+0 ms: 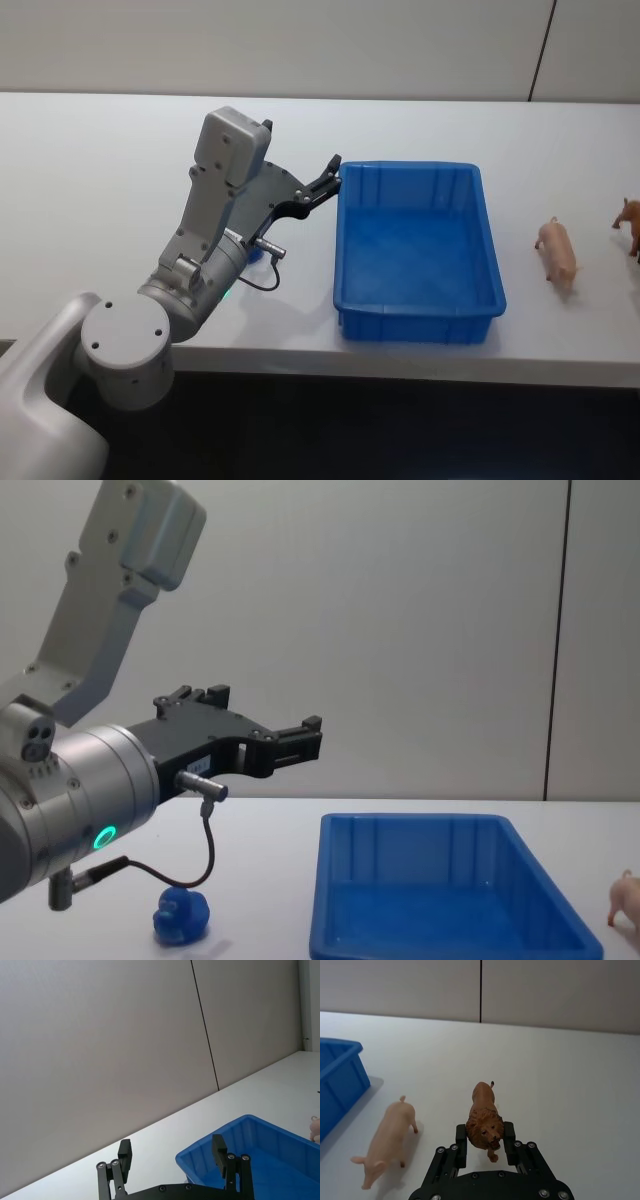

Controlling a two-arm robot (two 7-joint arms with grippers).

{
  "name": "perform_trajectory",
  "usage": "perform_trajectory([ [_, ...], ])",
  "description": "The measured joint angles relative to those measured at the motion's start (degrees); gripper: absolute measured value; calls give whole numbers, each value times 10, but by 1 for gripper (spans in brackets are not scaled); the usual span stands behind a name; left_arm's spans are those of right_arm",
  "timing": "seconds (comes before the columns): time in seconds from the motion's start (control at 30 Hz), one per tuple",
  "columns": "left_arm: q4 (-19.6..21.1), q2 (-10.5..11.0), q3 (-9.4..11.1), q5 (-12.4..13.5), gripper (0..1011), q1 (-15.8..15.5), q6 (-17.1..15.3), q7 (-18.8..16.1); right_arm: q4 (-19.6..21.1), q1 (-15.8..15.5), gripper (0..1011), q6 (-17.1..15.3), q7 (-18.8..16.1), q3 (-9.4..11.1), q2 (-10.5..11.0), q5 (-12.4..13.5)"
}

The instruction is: Pick up the two dolls from the table and place them into the box.

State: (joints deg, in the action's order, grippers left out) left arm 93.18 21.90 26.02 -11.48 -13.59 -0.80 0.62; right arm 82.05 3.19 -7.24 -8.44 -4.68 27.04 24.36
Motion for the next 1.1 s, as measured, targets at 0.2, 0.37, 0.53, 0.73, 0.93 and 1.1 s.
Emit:
perform_trajectory([
  [0.2,0,0,0,0,1001,0,0,0,16,-2,414,28,-6,0,-1,-8],
  [0.37,0,0,0,0,1001,0,0,0,35,-1,414,47,-22,-2,-2,-15],
  [0.53,0,0,0,0,1001,0,0,0,51,1,414,57,-42,-6,-4,-20],
  [0.73,0,0,0,0,1001,0,0,0,71,6,414,61,-74,-14,-8,-26],
  [0.93,0,0,0,0,1001,0,0,0,87,14,414,56,-108,-25,-16,-32],
  [1.1,0,0,0,0,1001,0,0,0,95,24,414,45,-135,-35,-25,-38],
])
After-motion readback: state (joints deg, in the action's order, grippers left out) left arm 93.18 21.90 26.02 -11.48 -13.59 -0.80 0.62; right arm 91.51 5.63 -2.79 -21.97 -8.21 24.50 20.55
